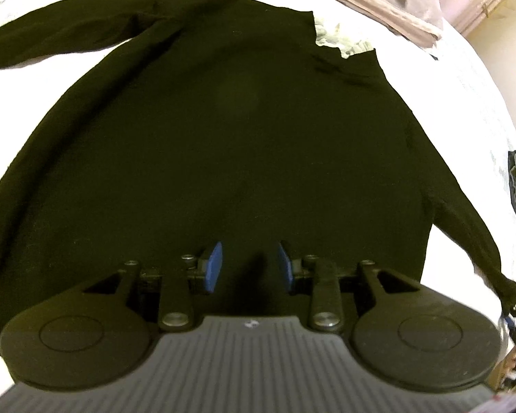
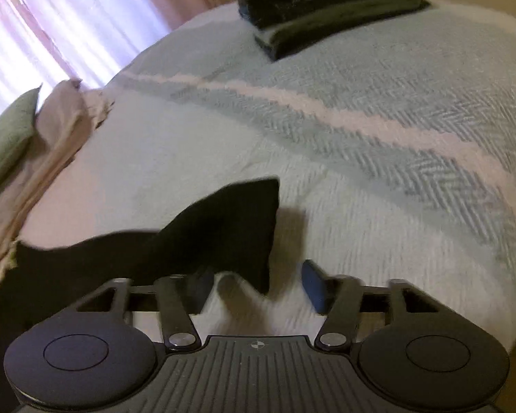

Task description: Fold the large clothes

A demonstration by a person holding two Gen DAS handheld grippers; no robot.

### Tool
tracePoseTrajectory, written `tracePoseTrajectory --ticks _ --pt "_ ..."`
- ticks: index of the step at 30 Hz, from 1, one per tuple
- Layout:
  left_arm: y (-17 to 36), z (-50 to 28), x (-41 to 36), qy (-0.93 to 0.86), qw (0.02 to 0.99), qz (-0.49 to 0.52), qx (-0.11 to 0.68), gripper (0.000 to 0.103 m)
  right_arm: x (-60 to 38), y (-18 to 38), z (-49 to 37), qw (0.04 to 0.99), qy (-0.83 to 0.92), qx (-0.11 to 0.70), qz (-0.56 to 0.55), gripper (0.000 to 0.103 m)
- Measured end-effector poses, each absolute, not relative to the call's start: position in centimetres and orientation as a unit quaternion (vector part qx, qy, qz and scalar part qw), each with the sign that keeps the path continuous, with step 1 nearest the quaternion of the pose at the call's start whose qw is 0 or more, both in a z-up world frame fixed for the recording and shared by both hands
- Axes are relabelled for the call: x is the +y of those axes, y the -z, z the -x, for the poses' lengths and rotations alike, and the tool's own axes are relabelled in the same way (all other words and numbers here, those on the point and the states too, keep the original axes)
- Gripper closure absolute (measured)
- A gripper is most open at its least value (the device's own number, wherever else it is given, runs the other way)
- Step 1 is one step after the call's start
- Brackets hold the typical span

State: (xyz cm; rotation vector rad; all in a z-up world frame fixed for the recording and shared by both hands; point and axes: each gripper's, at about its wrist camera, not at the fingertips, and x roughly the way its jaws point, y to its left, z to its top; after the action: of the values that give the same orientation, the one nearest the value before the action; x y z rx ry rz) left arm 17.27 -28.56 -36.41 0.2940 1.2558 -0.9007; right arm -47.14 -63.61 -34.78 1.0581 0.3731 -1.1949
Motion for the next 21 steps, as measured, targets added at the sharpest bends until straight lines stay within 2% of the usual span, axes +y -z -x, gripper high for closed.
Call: tracePoseTrajectory --ticks 1,3,7,9,12,16,18,19,20,21 --pt "36.2 -17.3 -28.5 0.409 0.707 -0.136 0.561 0.073 -64.0 34.8 47.1 0.674 0.519 0.144 -0.506 0.101" --pt "35.7 -17.7 -28.2 0.412 0.710 -0.143 0.553 0.073 -63.7 32.5 48.6 0.684 0.482 0.103 -0.538 0.102" --pt "35.2 -18.8 -27.0 0.403 0.715 -0.143 0.552 0.073 -64.4 28.0 51.0 0.663 0.474 0.160 -0.557 0.102" --pt "35.4 -19.5 -26.2 0.395 0.719 -0.142 0.553 0.073 -64.8 28.7 51.4 0.620 0.483 0.187 -0.590 0.102" --pt "35.8 -20.7 -25.0 0.384 0.724 -0.131 0.557 0.073 -65.5 33.2 50.1 0.532 0.495 0.266 -0.634 0.102" --pt "35.7 -24.2 -22.5 0.356 0.743 -0.104 0.557 0.072 -65.1 34.5 49.3 0.485 0.539 0.246 -0.643 0.099" --pt "35.2 -26.8 -20.4 0.339 0.760 -0.086 0.548 0.068 -64.6 32.7 48.0 0.485 0.578 0.267 -0.600 0.080" --pt "35.0 -28.6 -19.1 0.328 0.771 -0.075 0.541 0.065 -64.2 31.4 47.0 0.480 0.609 0.291 -0.561 0.060" --pt "34.9 -30.3 -17.9 0.317 0.780 -0.065 0.535 0.064 -63.5 30.1 46.0 0.472 0.638 0.310 -0.524 0.048" --pt "34.8 -32.5 -16.5 0.304 0.792 -0.054 0.527 0.062 -62.5 28.8 44.8 0.458 0.675 0.322 -0.480 0.047"
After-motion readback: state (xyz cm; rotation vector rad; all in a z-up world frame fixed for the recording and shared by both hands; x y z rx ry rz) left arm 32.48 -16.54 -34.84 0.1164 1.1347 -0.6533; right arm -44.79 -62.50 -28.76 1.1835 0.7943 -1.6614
